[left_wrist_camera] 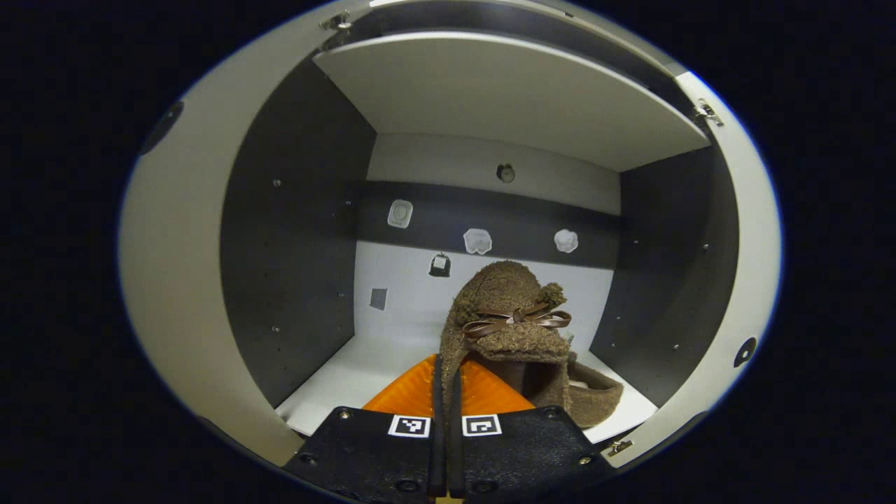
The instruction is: Grab one shoe with the right hand and put it into the shoe cabinet, grab the other shoe with the left hand and put it into the shoe cabinet; then close the right door with the right hand and the left door with the left hand.
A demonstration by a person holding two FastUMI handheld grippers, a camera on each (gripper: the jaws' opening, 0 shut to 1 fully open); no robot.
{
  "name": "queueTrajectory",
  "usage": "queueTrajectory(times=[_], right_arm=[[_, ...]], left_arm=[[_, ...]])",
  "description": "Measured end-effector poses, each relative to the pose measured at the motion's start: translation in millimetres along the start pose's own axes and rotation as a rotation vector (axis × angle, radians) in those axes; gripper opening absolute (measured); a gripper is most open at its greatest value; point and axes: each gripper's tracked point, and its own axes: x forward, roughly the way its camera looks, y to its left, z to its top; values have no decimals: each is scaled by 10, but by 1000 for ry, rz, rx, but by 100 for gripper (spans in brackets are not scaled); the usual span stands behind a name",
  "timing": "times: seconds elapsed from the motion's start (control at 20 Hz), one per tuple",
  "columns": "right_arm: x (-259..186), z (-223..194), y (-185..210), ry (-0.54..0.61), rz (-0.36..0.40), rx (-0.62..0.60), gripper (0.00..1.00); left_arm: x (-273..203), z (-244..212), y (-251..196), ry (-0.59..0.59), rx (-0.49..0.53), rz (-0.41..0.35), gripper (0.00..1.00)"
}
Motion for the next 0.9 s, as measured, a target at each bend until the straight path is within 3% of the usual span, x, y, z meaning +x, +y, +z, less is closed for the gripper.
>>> queueTrajectory(times=[0.25, 0.45, 0.5, 0.65, 0.7, 0.75, 0.8, 0.9], right_arm=[[-63, -57, -43, 20, 7, 6, 98], [-90, -55, 51, 17, 31, -20, 98], [-89, -59, 64, 15, 33, -31, 99], [-62, -55, 95, 10, 25, -53, 98], [-64, -85, 118, 15, 31, -56, 98], [-73, -102, 156, 23, 39, -57, 98], [-90, -123, 177, 29, 45, -61, 99], [-126, -128, 191, 28, 45, -74, 98]], left_arm=[[452, -252, 292, 87, -12, 80, 3], [618, -473, 370, 152, -25, 82, 3], [644, -531, 333, 165, -30, 53, 5], [673, -537, 428, 165, -48, 56, 30], [655, -540, 446, 169, -50, 63, 48], [623, -518, 474, 163, -40, 68, 46], [581, -517, 514, 174, -19, 85, 62], [503, -458, 510, 148, -32, 84, 71]])
